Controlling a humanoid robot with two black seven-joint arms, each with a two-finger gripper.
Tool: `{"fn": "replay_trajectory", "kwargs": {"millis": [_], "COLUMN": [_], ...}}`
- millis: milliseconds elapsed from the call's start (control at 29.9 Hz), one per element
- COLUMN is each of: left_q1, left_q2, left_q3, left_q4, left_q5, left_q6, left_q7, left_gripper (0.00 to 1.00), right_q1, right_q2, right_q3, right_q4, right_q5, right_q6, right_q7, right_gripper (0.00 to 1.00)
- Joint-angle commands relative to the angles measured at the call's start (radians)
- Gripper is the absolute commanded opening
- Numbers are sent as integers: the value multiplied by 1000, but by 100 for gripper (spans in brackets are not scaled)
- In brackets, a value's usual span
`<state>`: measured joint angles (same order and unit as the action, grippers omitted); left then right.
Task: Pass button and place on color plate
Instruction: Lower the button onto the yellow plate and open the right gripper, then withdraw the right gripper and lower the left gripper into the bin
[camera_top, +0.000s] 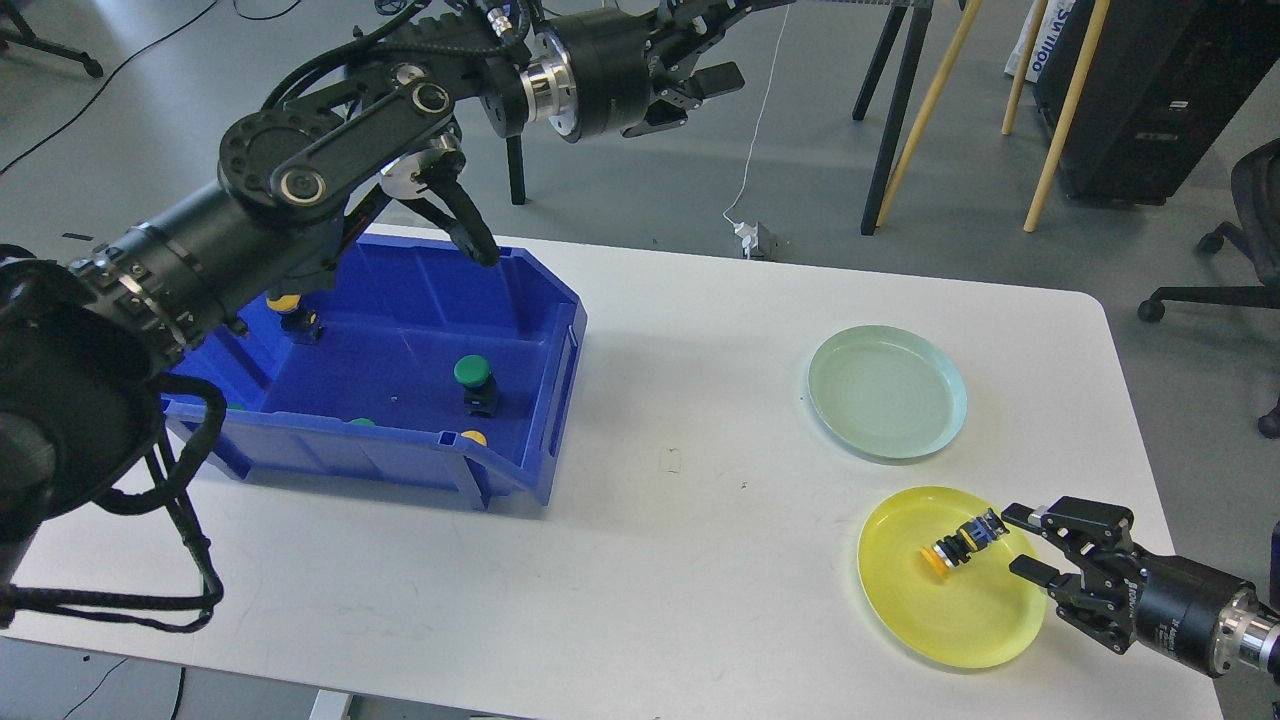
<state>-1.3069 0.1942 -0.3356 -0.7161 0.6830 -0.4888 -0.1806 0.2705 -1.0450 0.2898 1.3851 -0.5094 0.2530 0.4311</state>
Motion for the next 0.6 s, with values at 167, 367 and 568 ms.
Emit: {"fn": "replay_trajectory", "kwargs": {"millis": [167, 367, 568], "left_q1": [38, 49, 44], "left_q2": [177, 396, 562], "left_q3": [58, 121, 133], "left_q4": [-110, -374, -463], "left_q5": [203, 342, 426], "left_q6": [0, 0, 0], "left_q7": [7, 68, 115], "left_gripper": [100, 100, 100], "right_q1": [13, 13, 15], "right_q2": [-15, -41, -43], "right_q3": [86, 184, 265], "right_q4": [5, -3, -24], "right_q5": [14, 11, 12], "right_q6": [8, 2, 3], "right_q7": [-3, -9, -23], "right_gripper": [82, 86, 86]}}
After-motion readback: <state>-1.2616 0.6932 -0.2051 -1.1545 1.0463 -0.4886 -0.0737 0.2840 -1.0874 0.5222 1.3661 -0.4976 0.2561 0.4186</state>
